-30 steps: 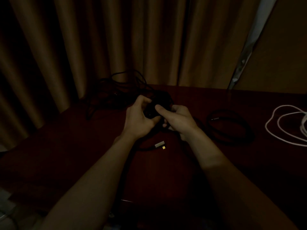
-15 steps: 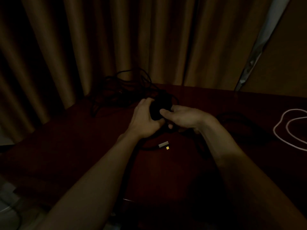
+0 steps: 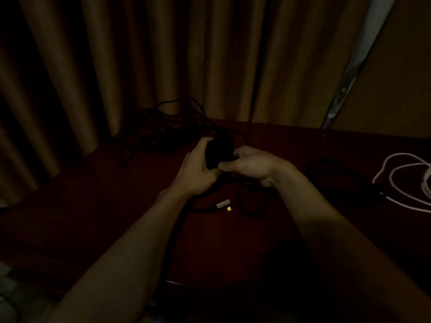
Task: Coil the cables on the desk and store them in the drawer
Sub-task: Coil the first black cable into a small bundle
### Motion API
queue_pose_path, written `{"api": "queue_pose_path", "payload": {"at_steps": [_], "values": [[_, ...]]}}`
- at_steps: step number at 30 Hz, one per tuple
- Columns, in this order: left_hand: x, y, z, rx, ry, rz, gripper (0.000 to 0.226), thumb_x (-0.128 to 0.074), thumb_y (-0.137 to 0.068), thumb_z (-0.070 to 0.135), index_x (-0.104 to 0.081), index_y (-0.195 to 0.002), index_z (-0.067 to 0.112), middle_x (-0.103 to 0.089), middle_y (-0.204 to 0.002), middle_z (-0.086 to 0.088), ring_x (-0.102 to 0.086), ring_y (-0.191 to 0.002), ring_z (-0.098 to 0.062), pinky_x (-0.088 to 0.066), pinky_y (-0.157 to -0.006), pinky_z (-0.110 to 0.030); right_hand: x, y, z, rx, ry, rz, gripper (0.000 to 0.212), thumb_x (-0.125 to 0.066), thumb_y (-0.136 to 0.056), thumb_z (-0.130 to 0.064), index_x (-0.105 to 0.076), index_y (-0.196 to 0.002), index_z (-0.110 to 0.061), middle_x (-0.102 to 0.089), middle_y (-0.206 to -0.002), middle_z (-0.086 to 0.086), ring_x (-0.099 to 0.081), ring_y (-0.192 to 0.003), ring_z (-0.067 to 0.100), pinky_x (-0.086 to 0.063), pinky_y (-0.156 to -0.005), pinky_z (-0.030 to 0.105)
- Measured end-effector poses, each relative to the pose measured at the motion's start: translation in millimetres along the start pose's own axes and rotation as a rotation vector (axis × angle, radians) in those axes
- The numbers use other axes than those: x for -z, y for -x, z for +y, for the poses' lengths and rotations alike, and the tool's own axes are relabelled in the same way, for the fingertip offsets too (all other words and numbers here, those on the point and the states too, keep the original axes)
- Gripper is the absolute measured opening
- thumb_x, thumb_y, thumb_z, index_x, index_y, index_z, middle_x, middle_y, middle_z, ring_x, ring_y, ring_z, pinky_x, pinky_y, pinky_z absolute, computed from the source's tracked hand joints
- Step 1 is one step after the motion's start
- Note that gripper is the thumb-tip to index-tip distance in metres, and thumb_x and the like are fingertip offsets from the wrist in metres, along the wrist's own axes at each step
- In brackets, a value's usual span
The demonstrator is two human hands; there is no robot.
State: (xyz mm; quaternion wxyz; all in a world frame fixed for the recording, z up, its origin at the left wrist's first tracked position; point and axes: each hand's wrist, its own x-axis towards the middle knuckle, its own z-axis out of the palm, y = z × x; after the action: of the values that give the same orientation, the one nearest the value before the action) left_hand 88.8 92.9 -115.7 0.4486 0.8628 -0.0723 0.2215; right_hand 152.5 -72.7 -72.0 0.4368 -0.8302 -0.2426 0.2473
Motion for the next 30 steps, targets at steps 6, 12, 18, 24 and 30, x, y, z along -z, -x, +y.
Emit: {"api": "queue_pose_path", "payload": {"at_steps": [6, 12, 18, 24, 30], "values": [[2, 1, 3, 0.119, 0.09, -0.07, 0.064, -0.062, -0.097, 0.036, -0.029, -0.152, 0.028, -0.054, -0.136, 0.008, -0.057, -0.123, -0.009, -0.052, -0.105, -0.04, -25, 3, 3, 0.111, -0.369, 0.077, 0.043, -0.068, -0.098, -0.039, -0.063, -0.134, -0.017, -0.074, -0.122, -0.002, -0.069, -0.116, 0.014, -0.052, -0.098, 0.03], [2, -1, 5, 0.172, 0.187, -0.081, 0.074, -0.073, -0.091, 0.032, -0.035, -0.154, 0.023, -0.058, -0.135, 0.009, -0.059, -0.123, -0.006, -0.052, -0.106, -0.036, -20, 6, 6, 0.046, -0.533, 0.156, 0.032, -0.076, -0.093, -0.032, -0.069, -0.113, -0.008, -0.076, -0.107, 0.004, -0.071, -0.096, 0.016, -0.06, -0.09, 0.033], [0, -1, 5, 0.11, 0.208, 0.065, 0.064, -0.084, -0.085, 0.008, -0.047, -0.138, 0.012, -0.061, -0.122, 0.01, -0.062, -0.103, 0.015, -0.052, -0.081, -0.011, -13, 7, 9, 0.03, -0.543, 0.16, 0.029, -0.075, -0.094, -0.026, -0.055, -0.075, -0.018, -0.071, -0.088, -0.001, -0.068, -0.083, 0.008, -0.059, -0.089, 0.035], [2, -2, -4, 0.062, 0.084, 0.092, 0.06, -0.089, -0.077, 0.012, -0.042, -0.116, 0.014, -0.061, -0.107, 0.002, -0.063, -0.092, -0.005, -0.059, -0.077, -0.043, -15, 12, 5, 0.076, -0.479, 0.075, 0.04, -0.084, -0.083, -0.016, -0.071, -0.12, -0.018, -0.077, -0.115, 0.001, -0.069, -0.116, 0.018, -0.052, -0.103, 0.037], [2, -2, 0, 0.099, 0.04, 0.065, 0.053, -0.075, -0.077, 0.027, -0.063, -0.128, 0.02, -0.072, -0.112, 0.007, -0.07, -0.102, -0.011, -0.062, -0.089, -0.046, -35, 9, -1, 0.142, -0.431, 0.203, 0.024, -0.082, -0.088, -0.02, -0.062, -0.098, -0.026, -0.073, -0.112, 0.002, -0.071, -0.105, 0.015, -0.059, -0.086, 0.025]]}}
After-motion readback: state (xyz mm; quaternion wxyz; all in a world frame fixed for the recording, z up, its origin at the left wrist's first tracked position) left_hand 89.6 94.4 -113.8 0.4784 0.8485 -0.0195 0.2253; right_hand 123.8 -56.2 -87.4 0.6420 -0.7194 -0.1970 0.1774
